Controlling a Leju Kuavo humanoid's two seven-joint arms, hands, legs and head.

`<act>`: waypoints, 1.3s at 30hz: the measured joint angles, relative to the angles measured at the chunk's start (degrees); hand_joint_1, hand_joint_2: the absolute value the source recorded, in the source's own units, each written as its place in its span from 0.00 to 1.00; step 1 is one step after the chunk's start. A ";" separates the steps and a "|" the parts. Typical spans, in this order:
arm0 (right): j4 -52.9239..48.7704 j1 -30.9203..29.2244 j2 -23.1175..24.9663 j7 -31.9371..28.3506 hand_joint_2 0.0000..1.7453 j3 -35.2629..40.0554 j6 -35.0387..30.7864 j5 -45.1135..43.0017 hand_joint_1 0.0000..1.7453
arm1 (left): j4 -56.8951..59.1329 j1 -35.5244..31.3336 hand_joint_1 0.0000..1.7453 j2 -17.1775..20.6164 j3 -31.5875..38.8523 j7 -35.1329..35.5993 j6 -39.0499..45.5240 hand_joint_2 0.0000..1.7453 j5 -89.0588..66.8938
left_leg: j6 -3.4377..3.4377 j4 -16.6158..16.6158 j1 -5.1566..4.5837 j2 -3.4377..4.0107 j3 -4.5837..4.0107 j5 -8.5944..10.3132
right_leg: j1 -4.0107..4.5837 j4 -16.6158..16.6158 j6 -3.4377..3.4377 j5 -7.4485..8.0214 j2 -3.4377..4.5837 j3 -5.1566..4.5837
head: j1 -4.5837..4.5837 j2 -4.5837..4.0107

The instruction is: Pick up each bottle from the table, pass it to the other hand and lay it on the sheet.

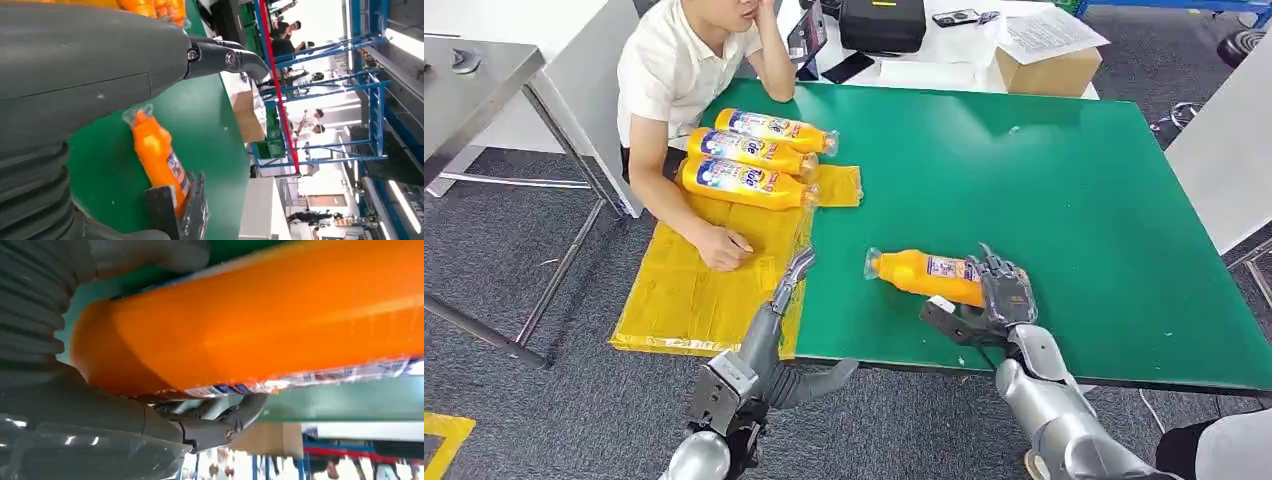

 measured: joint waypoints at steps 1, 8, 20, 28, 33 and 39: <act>0.07 -0.38 -0.11 -0.75 1.00 0.00 1.68 -1.53 1.00 | 0.00 0.00 0.00 0.00 0.00 0.00 0.00 1.00 0.00 | 0.00 0.00 0.00 0.00 0.10 -0.01 | 0.00 -0.01 0.00 -0.01 0.00 0.11 | 0.00 0.00; 0.07 -1.65 -0.63 -5.01 1.00 -0.83 9.70 -9.35 1.00 | 0.00 0.00 0.00 0.02 -0.02 0.00 0.09 1.00 0.00 | -0.04 0.00 0.00 0.01 0.55 -0.11 | 0.00 -0.07 -0.01 0.00 0.03 0.48 | 0.00 0.00; -0.39 -3.09 -1.14 -6.34 1.00 -1.97 18.22 -16.35 1.00 | 0.00 0.01 0.00 0.04 -0.02 -0.22 0.15 1.00 0.07 | -0.10 -0.01 0.04 0.36 0.98 -0.18 | 0.04 -0.06 -0.05 0.02 0.26 0.80 | 0.02 0.00; -8.16 2.05 1.35 -13.99 1.00 -1.29 16.01 -28.22 1.00 | 0.15 1.52 0.00 -0.48 0.85 1.13 -0.79 1.00 7.97 | -0.11 -0.01 0.04 0.34 0.79 -0.16 | 0.04 -0.01 -0.04 0.02 0.25 0.70 | -0.02 0.00; -19.68 7.60 3.24 -15.69 1.00 1.73 17.07 -37.45 1.00 | 2.71 2.61 0.00 -1.31 1.97 4.55 -2.32 1.00 21.21 | -0.10 -0.01 0.05 0.19 0.28 -0.07 | 0.04 0.03 -0.02 0.00 0.15 0.30 | -0.02 0.00; -32.27 10.35 3.98 -14.88 1.00 6.93 18.35 -41.81 1.00 | 7.32 1.79 0.00 -1.29 1.70 4.94 -2.49 1.00 26.12 | -0.10 -0.01 0.03 0.19 0.09 -0.08 | 0.02 0.02 0.00 -0.02 0.15 0.11 | 0.00 0.00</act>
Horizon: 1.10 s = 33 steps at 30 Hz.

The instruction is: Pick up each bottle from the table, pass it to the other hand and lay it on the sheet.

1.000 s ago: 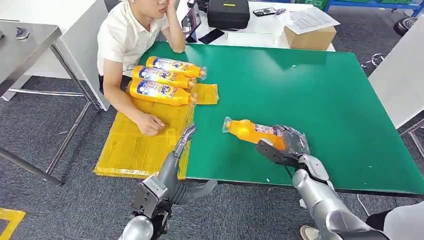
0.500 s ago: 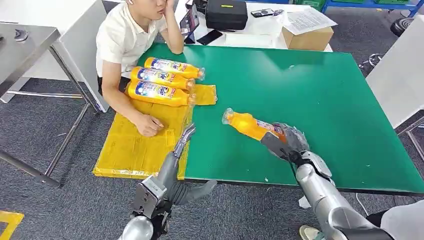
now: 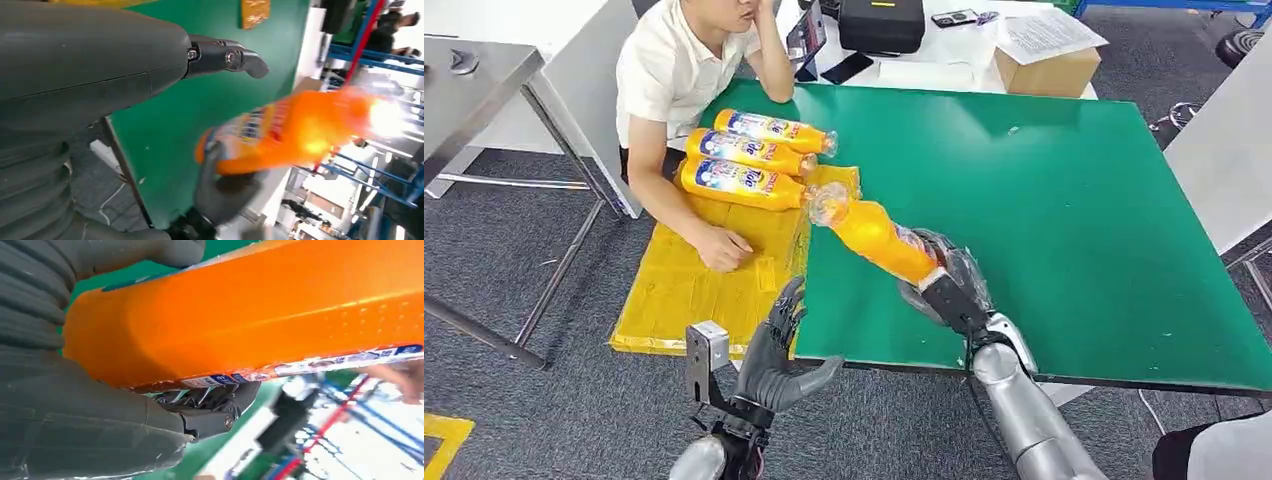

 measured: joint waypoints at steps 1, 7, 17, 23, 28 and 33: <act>-1.16 0.25 0.00 0.11 1.00 0.52 0.02 -0.22 1.00 | 0.44 -0.19 0.00 0.02 -0.11 -0.02 0.00 1.00 0.13 | 0.00 0.00 -0.01 -0.02 -0.03 -0.01 | -0.01 0.00 0.00 0.00 0.00 -0.02 | 0.00 0.00; -6.20 1.77 0.37 -1.12 1.00 3.43 1.36 -2.89 1.00 | 1.92 -0.95 0.00 -0.04 -0.83 -0.31 0.88 1.00 0.85 | 0.01 0.00 -0.01 -0.02 -0.06 -0.02 | 0.00 0.00 0.00 0.00 0.00 -0.07 | 0.00 0.00; -9.57 6.89 2.78 -1.79 1.00 8.50 0.96 -6.82 1.00 | -1.12 -2.40 0.00 -0.20 -2.47 -5.60 6.08 1.00 -3.63 | 0.01 0.00 0.02 -0.02 -0.08 -0.02 | 0.01 0.00 -0.01 -0.02 0.00 -0.08 | 0.00 0.00; -9.54 8.55 4.39 -2.41 1.00 12.11 1.99 -7.39 1.00 | -2.58 -2.87 0.00 -0.55 -2.67 -5.60 6.10 1.00 -0.31 | 0.00 0.00 0.02 -0.02 -0.09 -0.02 | 0.01 0.00 -0.01 -0.02 0.00 -0.11 | 0.00 0.00; -9.22 8.77 5.00 -2.69 1.00 14.40 2.25 -7.50 1.00 | -3.19 -3.25 0.00 -0.68 -2.60 -4.83 5.22 1.00 2.34 | 0.00 0.00 0.02 -0.02 -0.09 -0.02 | 0.01 0.00 -0.01 -0.01 0.00 -0.10 | 0.00 0.00; -8.89 8.78 5.11 -2.99 1.00 15.32 2.25 -7.56 1.00 | -3.50 -3.40 0.00 -0.68 -2.56 -3.59 4.40 1.00 4.30 | 0.00 0.00 0.02 -0.02 -0.10 -0.02 | 0.01 0.00 -0.01 -0.02 0.00 -0.11 | 0.00 0.00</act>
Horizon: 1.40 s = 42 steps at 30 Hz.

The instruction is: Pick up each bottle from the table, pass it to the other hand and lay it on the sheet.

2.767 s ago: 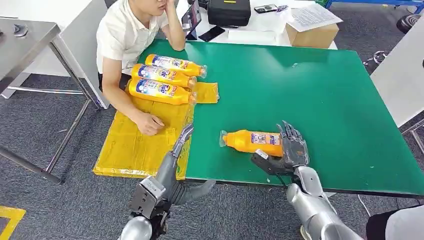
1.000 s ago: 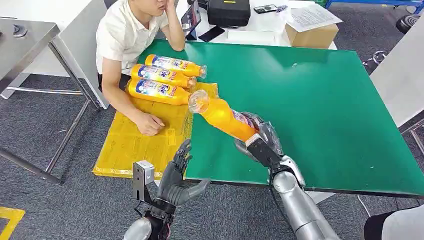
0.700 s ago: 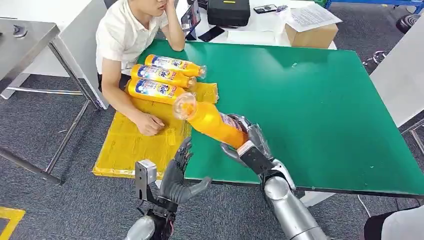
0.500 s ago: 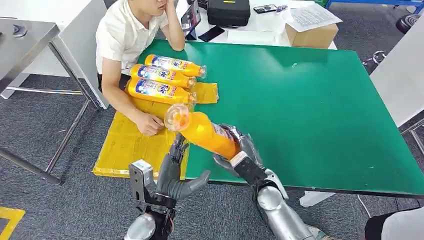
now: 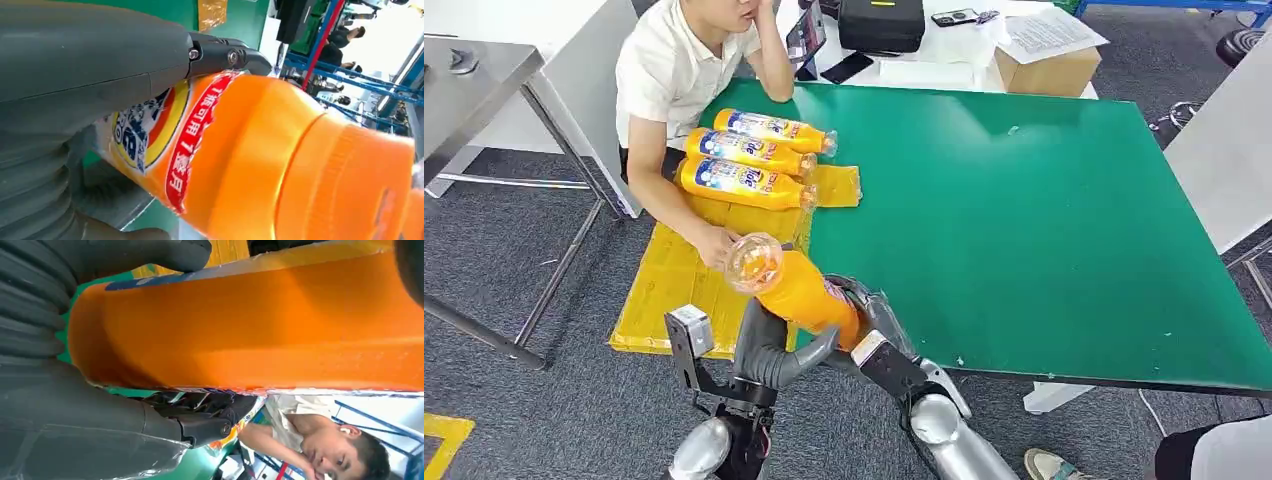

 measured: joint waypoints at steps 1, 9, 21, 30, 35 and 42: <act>0.11 0.00 0.04 -0.09 1.00 0.11 -0.04 0.00 1.00 | 0.00 -0.10 0.00 0.02 0.00 0.97 -0.31 1.00 0.99 | 0.00 0.00 0.00 0.00 -0.01 0.00 | 0.00 0.00 0.00 0.00 0.00 0.00 | 0.00 0.00; 0.20 -0.79 0.22 -0.57 1.00 1.49 -0.63 0.24 1.00 | 1.79 -0.20 1.00 -0.07 0.18 4.44 -1.29 1.00 7.66 | 0.00 0.00 0.00 -0.01 -0.02 0.00 | 0.00 0.00 0.00 0.00 0.00 -0.01 | 0.00 0.00; 0.77 -2.36 0.20 0.06 1.00 3.19 -2.21 1.53 0.65 | 4.28 -1.75 1.00 -0.94 0.90 -0.30 1.97 1.00 4.86 | 0.00 0.00 0.00 0.00 -0.02 0.00 | 0.00 0.00 0.00 0.00 0.00 -0.03 | 0.00 0.00; 0.77 -2.26 0.22 0.26 0.00 4.83 -2.32 1.49 0.00 | 4.37 -2.29 1.00 -1.66 1.77 -3.07 4.04 1.00 2.65 | 0.00 0.00 0.00 0.01 -0.03 0.00 | 0.00 0.00 0.00 0.00 0.00 -0.04 | 0.00 0.00; 0.63 0.02 0.24 -2.50 0.00 5.38 -6.85 2.74 0.00 | 2.45 -2.00 1.00 -1.81 3.37 -5.83 9.03 1.00 -1.36 | 0.00 0.00 0.00 -0.03 -0.03 0.00 | 0.00 0.00 0.00 -0.01 -0.01 -0.05 | 0.00 0.00; -0.79 5.32 0.17 -6.34 0.00 5.09 -17.72 5.33 0.00 | 2.40 -2.00 1.00 -0.94 4.26 -10.55 18.21 1.00 -15.40 | -0.01 0.00 0.00 -0.07 -0.12 -0.01 | 0.00 -0.01 -0.01 -0.02 -0.03 -0.14 | 0.00 0.00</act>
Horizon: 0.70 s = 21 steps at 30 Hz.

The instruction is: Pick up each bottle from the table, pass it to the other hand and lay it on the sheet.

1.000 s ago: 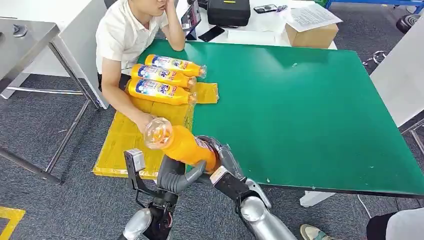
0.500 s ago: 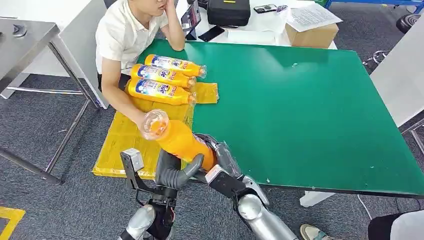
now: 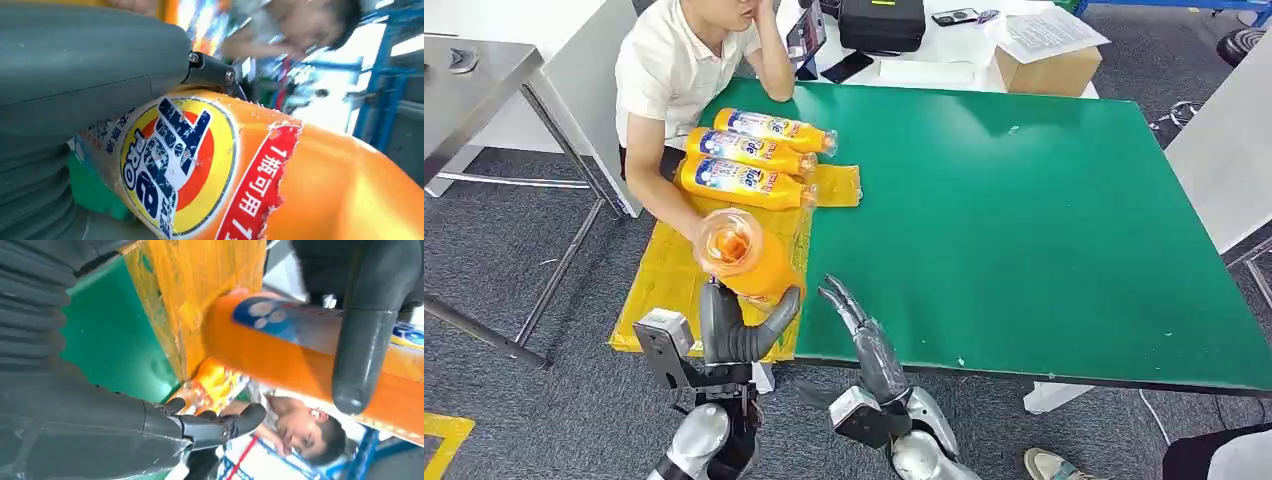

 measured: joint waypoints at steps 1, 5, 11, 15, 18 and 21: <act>-0.79 0.96 -0.04 -0.15 0.00 -0.20 -3.85 0.06 0.00 | 0.07 0.00 1.00 0.24 0.15 -0.44 1.70 1.00 -3.85 | 0.00 0.00 0.00 -0.04 0.00 0.00 | 0.00 0.00 0.00 0.00 -0.03 0.01 | 0.00 0.00; -4.23 3.94 -0.35 -0.28 0.00 -1.42 -12.94 0.57 0.00 | 0.44 0.27 1.00 1.20 1.09 0.18 3.34 1.00 -12.48 | 0.00 0.00 0.00 -0.05 -0.02 0.00 | 0.00 0.00 0.00 0.00 -0.04 0.00 | 0.00 0.00; -8.48 6.93 -0.35 -0.31 0.00 -4.14 -13.93 3.02 0.00 | 0.98 0.60 1.00 2.30 2.12 2.46 4.45 1.00 -21.78 | 0.00 0.00 0.00 -0.15 -0.03 0.01 | 0.00 0.00 0.00 0.00 -0.12 -0.01 | 0.02 0.00; -14.18 8.88 0.92 -0.33 0.00 -9.61 -13.96 2.99 0.00 | 3.53 0.19 1.00 3.78 3.93 14.49 3.63 1.00 -51.53 | 0.00 0.00 0.00 -0.13 -0.04 0.01 | 0.00 0.00 0.00 0.00 -0.10 -0.03 | 0.00 0.00; -17.05 9.18 1.51 -0.35 0.00 -11.89 -13.98 2.75 0.00 | 6.82 -1.07 1.00 5.14 4.81 20.73 1.65 1.00 -62.96 | -0.01 0.00 0.00 -0.09 -0.04 0.02 | 0.00 0.00 -0.01 0.01 -0.09 -0.06 | 0.00 0.00; -18.57 9.48 1.77 -0.35 0.00 -13.05 -13.98 2.58 0.00 | 8.15 -1.75 1.00 5.77 5.27 21.53 1.37 1.00 -63.48 | -0.02 0.00 0.00 -0.10 -0.03 0.03 | 0.00 0.01 -0.01 0.01 -0.10 -0.04 | 0.02 0.00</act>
